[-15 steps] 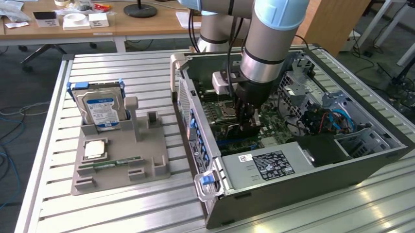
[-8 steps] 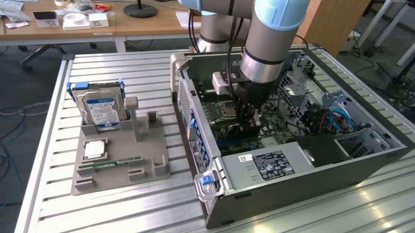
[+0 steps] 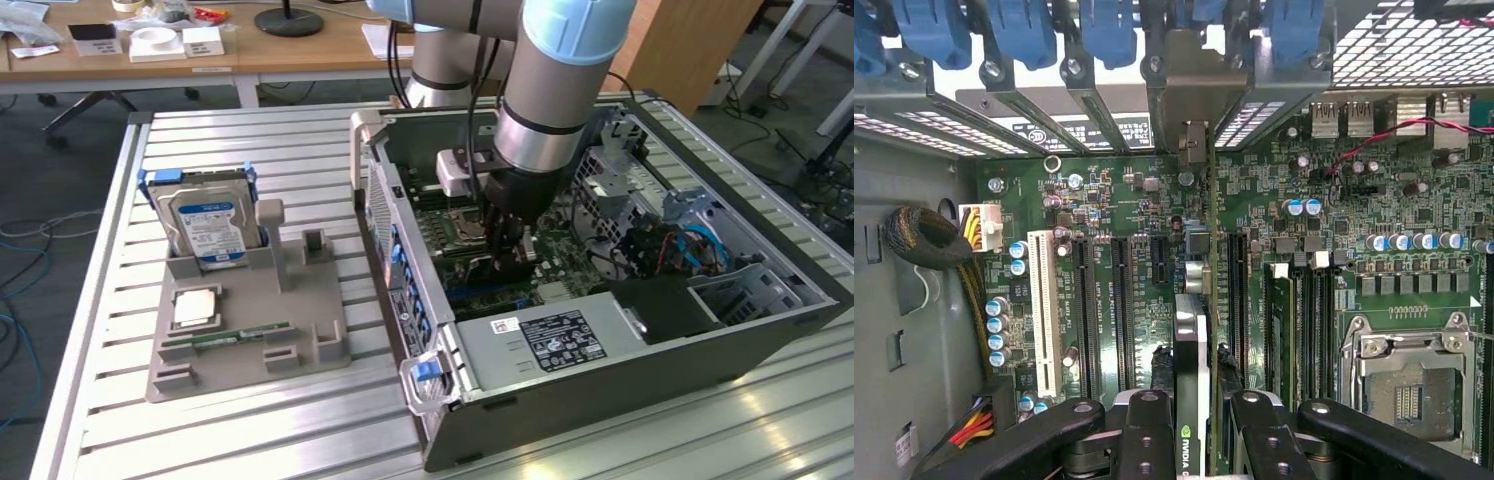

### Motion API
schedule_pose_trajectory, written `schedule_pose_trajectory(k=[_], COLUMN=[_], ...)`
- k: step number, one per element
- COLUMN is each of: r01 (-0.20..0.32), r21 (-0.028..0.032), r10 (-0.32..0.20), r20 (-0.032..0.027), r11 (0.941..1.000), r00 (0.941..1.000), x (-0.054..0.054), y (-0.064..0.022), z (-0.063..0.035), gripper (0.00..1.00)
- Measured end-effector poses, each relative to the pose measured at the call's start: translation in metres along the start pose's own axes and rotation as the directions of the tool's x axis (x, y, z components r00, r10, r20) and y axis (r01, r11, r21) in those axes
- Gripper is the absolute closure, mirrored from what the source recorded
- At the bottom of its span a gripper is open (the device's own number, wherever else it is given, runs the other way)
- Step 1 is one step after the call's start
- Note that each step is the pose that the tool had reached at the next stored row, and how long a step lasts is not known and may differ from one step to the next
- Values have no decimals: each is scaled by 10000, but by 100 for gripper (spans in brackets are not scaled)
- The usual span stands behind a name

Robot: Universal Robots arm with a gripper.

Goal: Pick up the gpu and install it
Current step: 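Insert the gpu into the slot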

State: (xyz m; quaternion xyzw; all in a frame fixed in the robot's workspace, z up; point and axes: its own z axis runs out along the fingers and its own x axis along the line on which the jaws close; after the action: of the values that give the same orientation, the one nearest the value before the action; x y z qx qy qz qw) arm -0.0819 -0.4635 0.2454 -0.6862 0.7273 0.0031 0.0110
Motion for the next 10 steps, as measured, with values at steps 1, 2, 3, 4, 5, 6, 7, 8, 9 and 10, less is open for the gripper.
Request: schedule_pose_trajectory(k=[1,2,3,4,5,6,7,8,9,10], r01=[1,0,0,0,0,0,2,6,12,18], r21=[1,1,1,1,1,2,2,2,3,4], r10=[-1,0,0,0,0,0,-2,-6,-12,-18], r20=[0,1,2,3,3,3,3,4,7,8], r11=[10000,10000,10000,10000,10000,10000,10000,10000,10000,10000], r00=[10000,10000,10000,10000,10000,10000,10000,10000,10000,10000], x=[0,0,0,0,0,0,0,-1,-1,-1], y=[0,0,0,0,0,0,0,0,0,0], z=[0,1,1,1,2,2,1,1,-2,-5], gripper=[73,73,73,73,73,73,73,73,73,73])
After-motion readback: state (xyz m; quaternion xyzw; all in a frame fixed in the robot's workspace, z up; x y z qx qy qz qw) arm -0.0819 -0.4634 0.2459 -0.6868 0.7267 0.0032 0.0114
